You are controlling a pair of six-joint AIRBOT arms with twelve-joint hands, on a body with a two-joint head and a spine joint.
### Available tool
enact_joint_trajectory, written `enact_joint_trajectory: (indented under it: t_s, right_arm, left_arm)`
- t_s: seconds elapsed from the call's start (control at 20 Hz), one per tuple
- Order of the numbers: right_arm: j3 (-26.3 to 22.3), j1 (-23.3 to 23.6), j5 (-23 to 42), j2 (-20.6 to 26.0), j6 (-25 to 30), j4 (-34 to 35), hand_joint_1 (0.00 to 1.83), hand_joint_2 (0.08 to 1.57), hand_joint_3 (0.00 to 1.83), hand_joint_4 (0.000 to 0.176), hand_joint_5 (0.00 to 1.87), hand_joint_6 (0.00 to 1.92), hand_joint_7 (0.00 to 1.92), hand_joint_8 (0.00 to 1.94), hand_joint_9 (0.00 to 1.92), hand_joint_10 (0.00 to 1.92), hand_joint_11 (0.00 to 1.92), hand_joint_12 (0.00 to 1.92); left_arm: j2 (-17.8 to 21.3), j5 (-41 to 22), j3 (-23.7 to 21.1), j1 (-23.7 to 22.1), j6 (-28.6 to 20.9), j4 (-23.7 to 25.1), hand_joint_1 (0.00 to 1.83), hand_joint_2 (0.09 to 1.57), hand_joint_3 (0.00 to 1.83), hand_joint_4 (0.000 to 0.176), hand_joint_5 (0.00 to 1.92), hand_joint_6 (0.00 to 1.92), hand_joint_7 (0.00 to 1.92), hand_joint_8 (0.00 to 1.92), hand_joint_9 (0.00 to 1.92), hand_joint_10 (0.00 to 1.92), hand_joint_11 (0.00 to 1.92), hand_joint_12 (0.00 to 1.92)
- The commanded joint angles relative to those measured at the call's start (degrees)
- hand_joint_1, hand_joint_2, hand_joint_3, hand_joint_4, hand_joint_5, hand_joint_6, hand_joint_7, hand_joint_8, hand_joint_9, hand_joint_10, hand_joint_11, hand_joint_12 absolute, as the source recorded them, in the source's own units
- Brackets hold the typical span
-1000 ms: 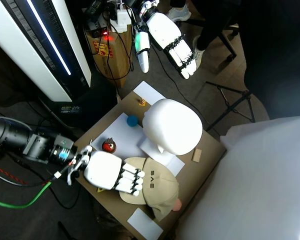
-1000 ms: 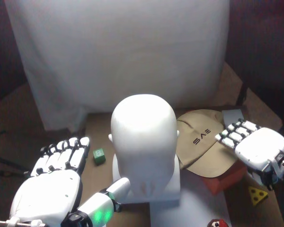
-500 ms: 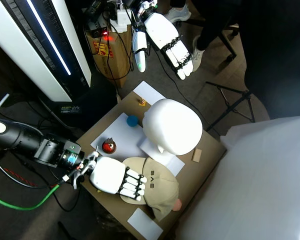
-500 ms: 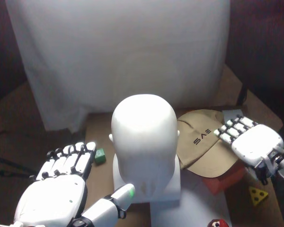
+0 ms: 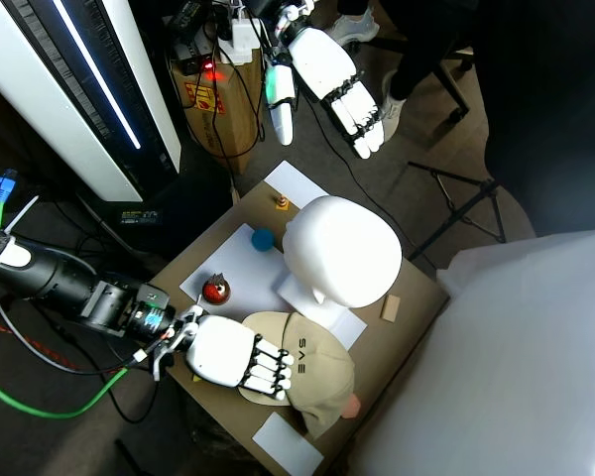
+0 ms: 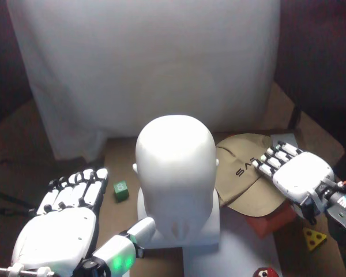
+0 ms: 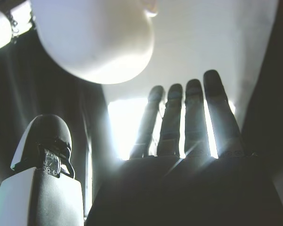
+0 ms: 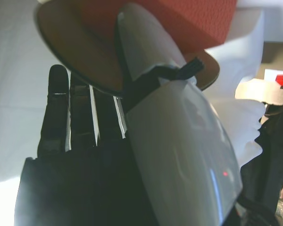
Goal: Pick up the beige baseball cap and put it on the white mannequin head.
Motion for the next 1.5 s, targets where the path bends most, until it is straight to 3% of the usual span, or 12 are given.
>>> enact_joint_trajectory:
  t_s: [0.0,0.5,1.1,1.2,1.3,1.4,1.45]
  right_arm:
    - [0.55,0.66,5.88,-0.06,-0.11,-0.04,1.26,1.17,0.0,0.0,0.18,0.0,0.23,0.01,0.17,0.01,0.0,0.52]
    - [6.12,1.64,3.92,-3.79,0.11,-0.43,1.27,1.17,0.0,0.0,0.2,0.0,0.25,0.0,0.19,0.0,0.0,0.56]
    - [6.34,1.98,6.27,-4.22,0.1,-0.67,1.25,1.17,0.0,0.0,0.25,0.0,0.3,0.0,0.23,0.01,0.0,0.66]
    - [6.34,2.23,6.71,-4.33,0.92,-0.66,1.25,1.18,0.0,0.0,0.3,0.01,0.37,0.01,0.29,0.02,0.0,0.8]
    - [6.34,2.4,6.61,-4.35,1.82,-0.66,1.23,1.19,0.0,0.0,0.43,0.03,0.53,0.02,0.44,0.04,0.05,1.14]
    - [6.38,2.56,6.73,-4.41,1.82,-0.63,1.23,1.2,0.0,0.0,0.68,0.05,0.78,0.04,0.77,0.11,0.4,1.25]
    - [6.55,2.68,6.95,-4.5,1.83,-0.58,1.42,1.22,0.0,0.0,0.59,1.06,0.77,0.93,0.78,1.08,0.69,1.62]
  left_arm:
    - [-0.3,-4.22,0.41,-0.22,-0.58,3.79,0.0,1.09,0.0,0.0,0.03,0.0,0.02,0.0,0.03,0.0,0.0,0.29]
    - [-0.86,-4.34,-0.66,2.28,-2.5,6.54,0.0,1.09,0.0,0.0,0.03,0.0,0.02,0.0,0.02,0.0,0.0,0.33]
    - [-0.96,-4.6,-0.74,1.74,-3.27,5.16,0.0,1.09,0.0,0.0,0.03,0.0,0.02,0.0,0.03,0.0,0.0,0.27]
    - [-0.99,-4.69,-0.77,1.75,-3.27,5.01,0.0,1.09,0.0,0.0,0.02,0.0,0.02,0.0,0.02,0.0,0.0,0.3]
    - [-0.96,-4.72,-0.78,1.79,-3.35,4.89,0.0,1.09,0.0,0.0,0.02,0.0,0.02,0.0,0.01,0.0,0.0,0.33]
    - [-0.82,-4.74,-1.01,1.68,-3.97,3.6,0.0,1.09,0.0,0.0,0.02,0.0,0.02,0.0,0.03,0.0,0.0,0.35]
    - [-0.8,-4.74,-1.03,1.65,-3.97,3.69,0.0,1.09,0.0,0.0,0.02,0.0,0.03,0.0,0.03,0.0,0.0,0.39]
